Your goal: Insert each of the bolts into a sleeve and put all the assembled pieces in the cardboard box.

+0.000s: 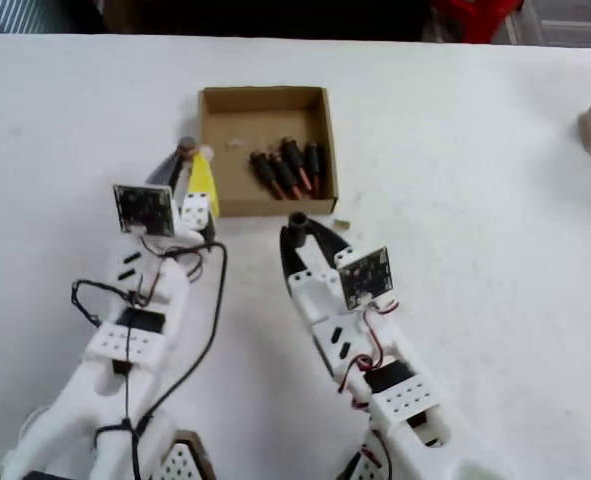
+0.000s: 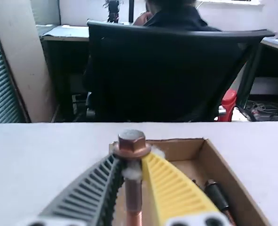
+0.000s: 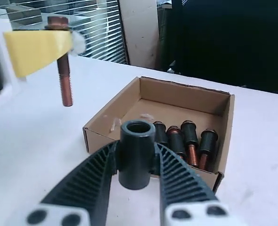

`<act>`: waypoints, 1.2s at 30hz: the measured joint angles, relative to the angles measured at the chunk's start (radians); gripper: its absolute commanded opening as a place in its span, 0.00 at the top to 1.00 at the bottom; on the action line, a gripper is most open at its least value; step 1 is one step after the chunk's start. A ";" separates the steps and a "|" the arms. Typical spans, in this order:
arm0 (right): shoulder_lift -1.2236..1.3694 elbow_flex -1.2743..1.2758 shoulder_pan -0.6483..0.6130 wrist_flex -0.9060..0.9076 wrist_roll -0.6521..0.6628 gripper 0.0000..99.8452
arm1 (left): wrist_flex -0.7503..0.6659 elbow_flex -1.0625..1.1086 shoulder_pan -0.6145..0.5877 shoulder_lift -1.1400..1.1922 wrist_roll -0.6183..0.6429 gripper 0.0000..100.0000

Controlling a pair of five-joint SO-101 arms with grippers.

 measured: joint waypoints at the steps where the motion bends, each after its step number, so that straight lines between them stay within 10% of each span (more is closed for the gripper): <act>1: 0.000 0.000 -0.005 0.000 0.000 0.98 | -0.005 0.000 0.017 -0.014 0.000 0.98; 16: 0.000 0.000 -0.003 0.000 0.000 0.98 | 0.203 0.000 0.319 -0.299 0.000 0.98; 36: 0.000 0.000 -0.003 0.000 0.000 0.98 | 0.267 -0.103 0.373 -0.270 0.006 0.98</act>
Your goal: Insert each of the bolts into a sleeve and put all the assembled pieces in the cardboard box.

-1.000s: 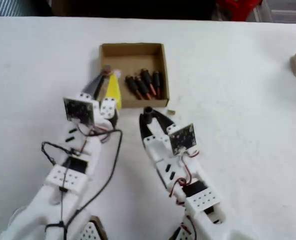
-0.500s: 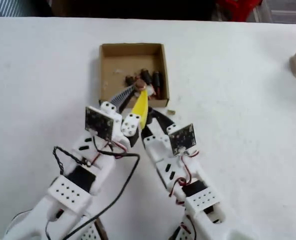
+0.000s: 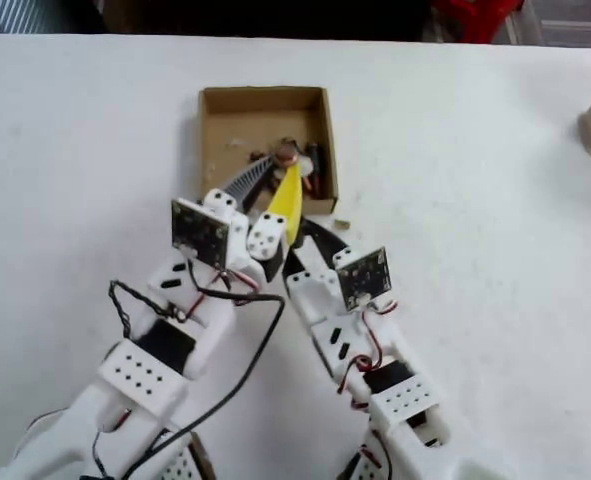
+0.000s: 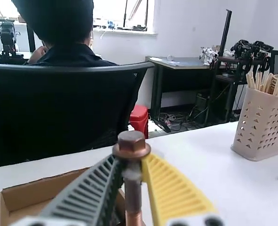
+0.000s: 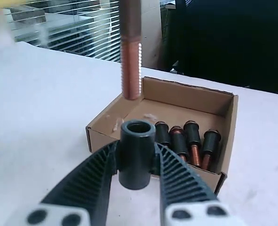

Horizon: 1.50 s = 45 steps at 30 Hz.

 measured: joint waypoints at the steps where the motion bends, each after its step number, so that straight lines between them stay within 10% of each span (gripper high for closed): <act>1: 0.000 0.000 0.000 0.000 0.000 0.98 | 0.000 0.000 0.000 0.009 0.000 0.98; 45: 0.000 0.000 0.002 0.002 0.000 0.98 | 0.066 0.041 0.049 0.048 0.014 0.98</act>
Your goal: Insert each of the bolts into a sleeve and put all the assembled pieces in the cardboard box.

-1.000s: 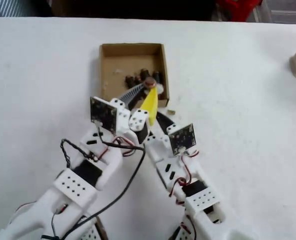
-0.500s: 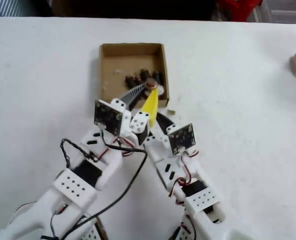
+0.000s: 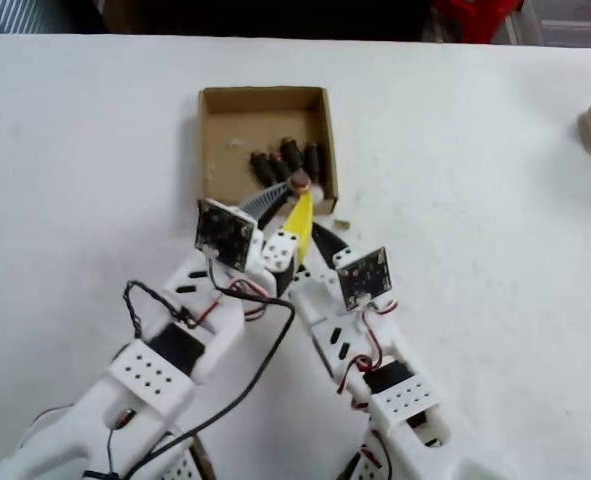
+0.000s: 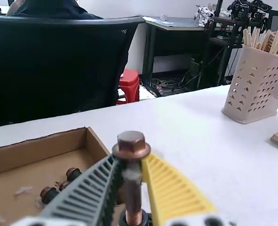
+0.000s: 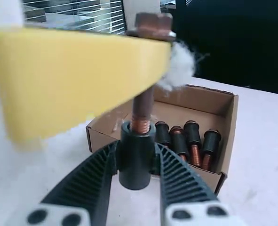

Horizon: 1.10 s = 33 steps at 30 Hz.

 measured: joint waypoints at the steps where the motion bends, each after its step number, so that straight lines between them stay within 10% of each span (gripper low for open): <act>1: 0.000 0.000 0.000 0.000 0.000 0.98 | 0.000 0.000 0.000 0.000 0.000 0.98; 20: 0.002 0.000 0.023 0.000 0.000 0.98 | 0.161 0.040 -0.002 -0.002 0.000 0.97; 33: 0.003 0.000 0.038 0.002 0.000 0.98 | 0.161 0.058 -0.002 -0.003 0.000 0.71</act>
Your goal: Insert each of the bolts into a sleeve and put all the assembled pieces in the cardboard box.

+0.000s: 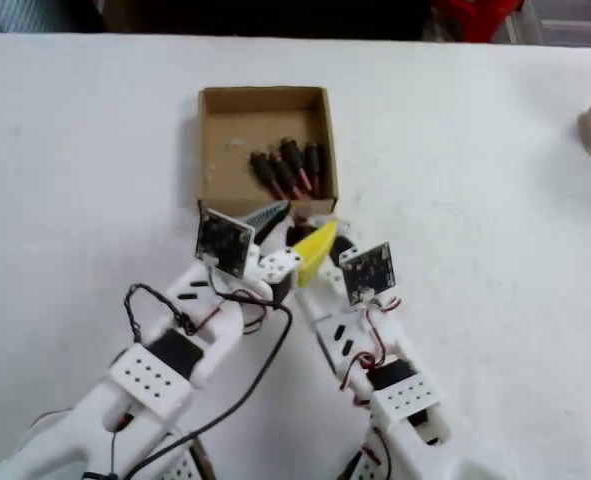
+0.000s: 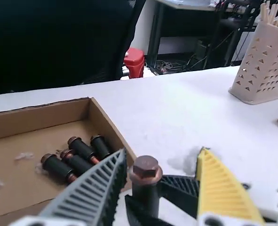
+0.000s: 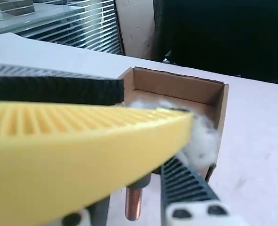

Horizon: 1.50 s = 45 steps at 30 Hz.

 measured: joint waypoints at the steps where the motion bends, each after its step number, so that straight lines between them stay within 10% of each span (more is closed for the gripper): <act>1: 0.000 0.000 0.000 0.000 0.000 0.98 | 0.000 0.000 0.000 -0.002 0.000 0.71; 13: 0.000 0.000 0.000 -0.002 0.000 0.98 | 0.028 0.003 -0.026 -0.064 -0.002 0.71; 25: -0.002 0.000 0.000 -0.002 0.000 0.98 | 0.351 0.003 -0.121 -0.611 -0.005 0.81; 29: -0.002 0.000 0.014 -0.002 0.000 0.98 | 0.460 0.003 -0.204 -0.763 -0.005 0.99; 45: -0.002 -0.021 0.038 0.021 0.000 0.98 | 0.807 0.153 -0.575 -0.933 -0.005 0.98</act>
